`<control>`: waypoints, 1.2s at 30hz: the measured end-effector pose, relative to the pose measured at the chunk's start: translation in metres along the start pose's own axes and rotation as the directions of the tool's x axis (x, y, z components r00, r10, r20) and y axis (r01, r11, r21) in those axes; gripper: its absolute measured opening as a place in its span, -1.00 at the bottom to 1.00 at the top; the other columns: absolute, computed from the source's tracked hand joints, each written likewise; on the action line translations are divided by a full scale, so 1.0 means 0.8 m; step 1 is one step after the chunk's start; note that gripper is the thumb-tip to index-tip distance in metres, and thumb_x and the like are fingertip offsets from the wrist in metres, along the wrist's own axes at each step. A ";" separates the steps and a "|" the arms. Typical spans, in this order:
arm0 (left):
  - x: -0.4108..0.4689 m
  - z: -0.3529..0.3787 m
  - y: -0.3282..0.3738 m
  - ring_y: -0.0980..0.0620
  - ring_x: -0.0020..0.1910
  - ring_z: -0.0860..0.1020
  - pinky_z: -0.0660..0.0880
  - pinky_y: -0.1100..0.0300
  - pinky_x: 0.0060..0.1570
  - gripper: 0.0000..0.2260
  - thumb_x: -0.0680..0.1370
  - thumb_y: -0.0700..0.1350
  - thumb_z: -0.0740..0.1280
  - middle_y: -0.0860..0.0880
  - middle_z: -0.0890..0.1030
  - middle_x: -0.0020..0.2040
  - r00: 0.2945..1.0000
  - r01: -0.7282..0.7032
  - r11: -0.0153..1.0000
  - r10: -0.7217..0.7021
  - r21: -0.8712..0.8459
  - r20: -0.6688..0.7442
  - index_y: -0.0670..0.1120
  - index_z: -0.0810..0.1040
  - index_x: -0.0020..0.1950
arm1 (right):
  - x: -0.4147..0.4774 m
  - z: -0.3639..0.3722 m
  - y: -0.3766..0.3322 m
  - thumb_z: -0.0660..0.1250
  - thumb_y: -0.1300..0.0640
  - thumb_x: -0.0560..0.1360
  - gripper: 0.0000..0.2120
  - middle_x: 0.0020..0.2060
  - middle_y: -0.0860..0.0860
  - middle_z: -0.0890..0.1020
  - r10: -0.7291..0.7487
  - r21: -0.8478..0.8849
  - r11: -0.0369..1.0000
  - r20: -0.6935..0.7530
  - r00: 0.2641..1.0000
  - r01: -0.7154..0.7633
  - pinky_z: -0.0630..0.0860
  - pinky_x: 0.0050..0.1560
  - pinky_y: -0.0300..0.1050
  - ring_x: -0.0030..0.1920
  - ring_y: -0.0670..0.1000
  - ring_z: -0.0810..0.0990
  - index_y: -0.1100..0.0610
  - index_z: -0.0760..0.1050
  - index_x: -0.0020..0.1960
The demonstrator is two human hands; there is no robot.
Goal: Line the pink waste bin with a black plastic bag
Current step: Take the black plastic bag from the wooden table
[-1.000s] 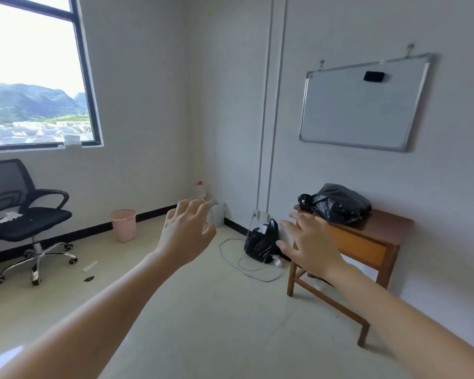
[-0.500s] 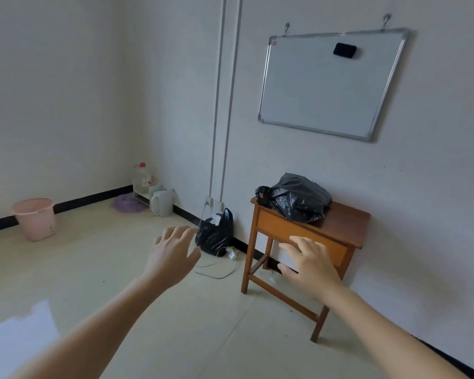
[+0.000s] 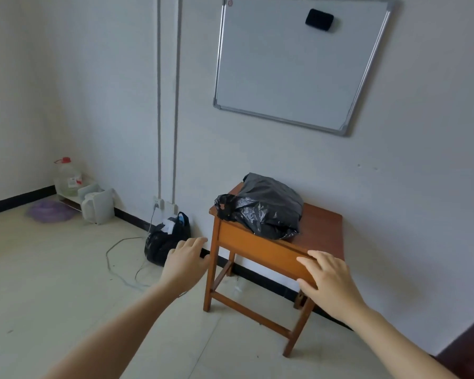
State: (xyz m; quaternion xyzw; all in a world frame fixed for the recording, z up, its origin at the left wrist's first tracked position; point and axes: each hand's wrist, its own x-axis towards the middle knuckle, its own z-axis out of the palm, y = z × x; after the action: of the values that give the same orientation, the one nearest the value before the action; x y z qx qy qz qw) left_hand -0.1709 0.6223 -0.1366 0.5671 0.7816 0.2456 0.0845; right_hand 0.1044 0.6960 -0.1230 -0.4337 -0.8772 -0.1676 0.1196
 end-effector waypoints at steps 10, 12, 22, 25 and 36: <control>0.208 0.115 0.069 -0.06 0.32 0.33 0.33 -0.01 0.29 -0.59 0.54 -0.07 0.15 -0.08 0.42 0.34 0.994 0.101 0.989 -0.095 -0.111 0.058 -0.05 0.26 0.40 | 0.148 0.106 0.155 0.62 0.06 0.13 -0.53 -0.07 0.11 0.69 0.040 0.045 0.998 0.064 0.997 -0.043 0.60 -0.16 0.10 -0.05 0.14 0.68 0.11 0.61 0.00; 0.237 0.127 0.071 -0.06 0.31 0.33 0.35 -0.01 0.27 -0.60 0.54 -0.08 0.16 -0.08 0.43 0.33 0.988 0.152 0.978 -0.146 -0.141 0.048 -0.04 0.28 0.38 | 0.194 0.120 0.168 0.62 0.05 0.13 -0.53 -0.08 0.10 0.70 0.009 0.072 0.997 0.051 0.999 -0.013 0.61 -0.18 0.07 -0.05 0.12 0.68 0.10 0.62 0.00; 0.348 0.171 0.022 -0.06 0.13 0.47 0.42 0.18 0.02 -0.59 0.55 -0.15 0.22 -0.14 0.48 0.20 0.835 0.485 0.627 -0.539 -0.610 0.110 -0.15 0.26 0.39 | 0.395 0.189 0.091 0.16 0.01 0.57 -0.58 0.43 0.08 0.27 -0.159 0.416 0.905 0.140 0.977 0.088 0.17 0.40 0.05 0.45 0.08 0.16 0.07 0.26 0.40; 0.392 0.180 -0.007 -0.14 0.24 0.42 0.38 0.03 0.20 -0.54 0.54 -0.16 0.24 -0.22 0.43 0.29 0.792 0.542 0.543 -0.586 -0.642 0.172 -0.16 0.21 0.41 | 0.454 0.211 0.055 0.16 0.02 0.56 -0.58 0.42 0.12 0.27 -0.241 0.390 0.909 0.205 0.949 0.147 0.19 0.37 0.08 0.44 0.12 0.16 0.07 0.26 0.39; 0.513 0.200 -0.070 0.00 0.02 0.44 0.36 0.14 0.08 -0.47 0.50 -0.19 0.32 -0.19 0.49 0.21 0.804 0.571 0.450 -0.474 -0.687 0.359 -0.15 0.18 0.41 | 0.608 0.310 0.010 0.29 0.04 0.47 -0.38 0.42 0.16 0.24 -0.417 0.256 0.909 0.556 0.719 0.329 0.17 0.36 0.22 0.42 0.20 0.15 0.05 0.12 0.45</control>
State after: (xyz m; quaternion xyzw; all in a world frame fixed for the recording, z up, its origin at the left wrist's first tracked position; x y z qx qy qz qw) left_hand -0.2935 1.0357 -0.2416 0.2194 0.7292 0.4823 0.4331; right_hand -0.1949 1.1497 -0.1757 -0.2688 -0.9479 0.0191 -0.1702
